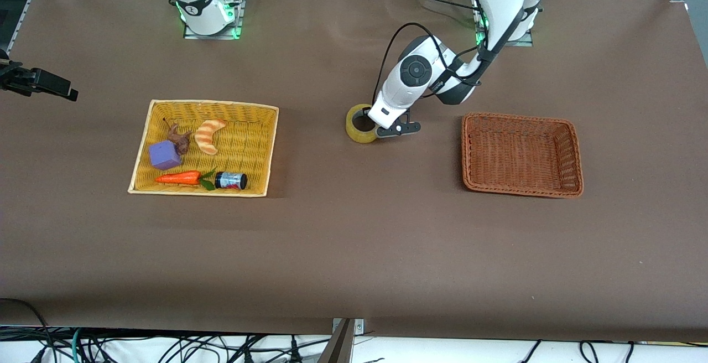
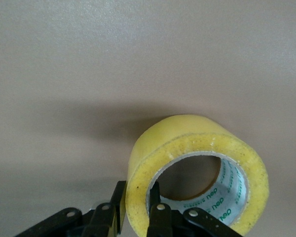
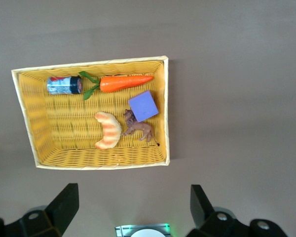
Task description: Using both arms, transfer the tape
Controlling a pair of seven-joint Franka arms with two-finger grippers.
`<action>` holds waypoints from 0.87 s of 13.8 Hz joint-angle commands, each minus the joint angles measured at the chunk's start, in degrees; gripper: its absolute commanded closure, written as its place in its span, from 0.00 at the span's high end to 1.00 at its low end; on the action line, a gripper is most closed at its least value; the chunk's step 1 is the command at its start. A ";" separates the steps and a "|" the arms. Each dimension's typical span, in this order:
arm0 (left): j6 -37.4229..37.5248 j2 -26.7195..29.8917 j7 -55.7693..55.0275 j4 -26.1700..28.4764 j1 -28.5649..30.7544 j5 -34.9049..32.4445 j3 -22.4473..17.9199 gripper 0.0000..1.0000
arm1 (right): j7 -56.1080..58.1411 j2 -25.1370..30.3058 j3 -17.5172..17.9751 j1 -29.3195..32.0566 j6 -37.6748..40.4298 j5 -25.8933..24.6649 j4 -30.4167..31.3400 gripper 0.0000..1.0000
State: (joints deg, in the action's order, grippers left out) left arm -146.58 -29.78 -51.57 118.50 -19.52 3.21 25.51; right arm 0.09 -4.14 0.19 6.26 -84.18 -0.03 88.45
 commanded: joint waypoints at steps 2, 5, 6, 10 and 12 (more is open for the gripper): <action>0.67 1.73 0.60 -0.73 -0.08 0.48 -2.13 0.00 | 0.88 -0.08 1.04 0.77 0.42 -1.03 -1.17 1.00; 10.67 10.24 5.39 -0.90 5.26 0.48 -2.05 0.00 | 0.62 -0.17 1.48 0.42 0.34 -0.86 -1.17 1.00; 14.09 12.97 10.65 -0.91 8.16 1.09 -2.04 0.00 | 0.70 -0.25 1.48 0.42 -0.01 -0.59 -1.17 1.00; 25.27 18.79 24.38 -1.26 14.42 1.36 -4.75 0.00 | 0.97 -0.43 1.39 0.51 0.07 -0.50 -1.17 1.00; 27.65 18.88 34.90 -1.08 14.95 1.36 -10.19 0.00 | 0.97 -0.43 1.48 0.42 -0.10 -0.41 -1.17 1.00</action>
State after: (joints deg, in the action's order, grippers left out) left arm -120.56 -11.91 -25.93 116.21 -5.12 3.20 19.09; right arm 0.19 -4.21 1.20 6.25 -84.38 -0.35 88.29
